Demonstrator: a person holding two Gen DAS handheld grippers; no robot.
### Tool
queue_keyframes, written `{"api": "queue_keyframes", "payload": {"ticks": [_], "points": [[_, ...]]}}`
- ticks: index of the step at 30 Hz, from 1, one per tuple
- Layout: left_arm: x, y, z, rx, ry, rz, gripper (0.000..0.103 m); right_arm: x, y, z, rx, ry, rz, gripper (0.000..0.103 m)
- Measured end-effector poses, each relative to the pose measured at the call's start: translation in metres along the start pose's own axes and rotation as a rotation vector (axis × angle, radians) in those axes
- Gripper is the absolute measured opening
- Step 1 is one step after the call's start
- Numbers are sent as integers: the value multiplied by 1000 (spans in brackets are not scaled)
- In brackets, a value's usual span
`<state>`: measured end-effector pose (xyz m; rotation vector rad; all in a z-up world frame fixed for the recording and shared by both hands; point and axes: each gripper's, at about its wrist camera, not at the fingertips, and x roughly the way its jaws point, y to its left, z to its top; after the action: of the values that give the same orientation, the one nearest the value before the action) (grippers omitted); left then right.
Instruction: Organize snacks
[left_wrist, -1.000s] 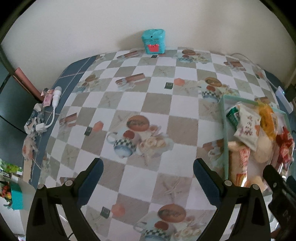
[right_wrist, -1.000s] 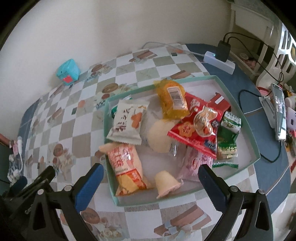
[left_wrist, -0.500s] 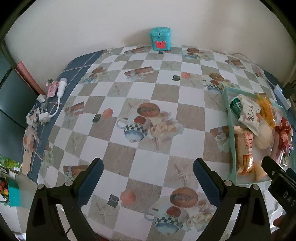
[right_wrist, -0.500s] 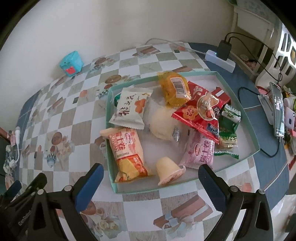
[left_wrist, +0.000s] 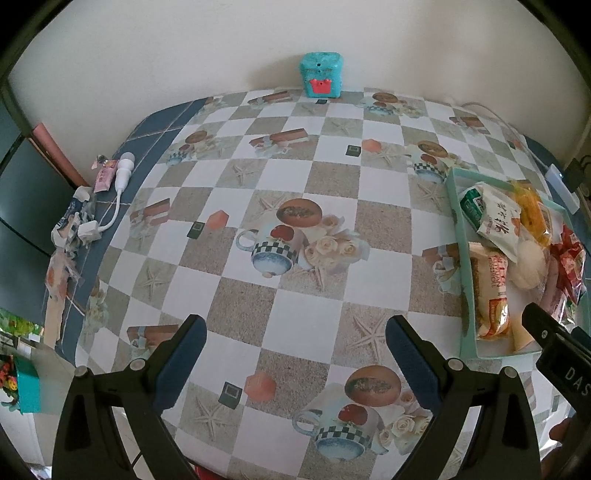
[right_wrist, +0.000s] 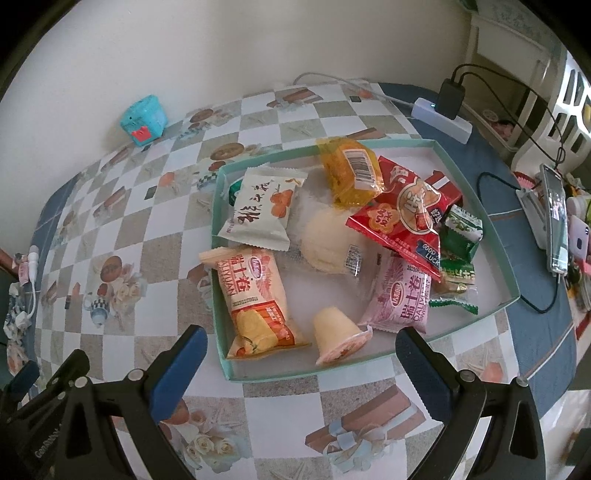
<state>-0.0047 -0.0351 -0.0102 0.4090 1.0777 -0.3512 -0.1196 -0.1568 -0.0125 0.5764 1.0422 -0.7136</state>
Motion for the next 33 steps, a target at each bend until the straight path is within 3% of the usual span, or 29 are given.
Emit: {"api": "queue_keyframes", "payload": {"ticks": [33], "points": [[13,15,1,-40,33,4,98,6,4,0,-31,19,5,103]]}}
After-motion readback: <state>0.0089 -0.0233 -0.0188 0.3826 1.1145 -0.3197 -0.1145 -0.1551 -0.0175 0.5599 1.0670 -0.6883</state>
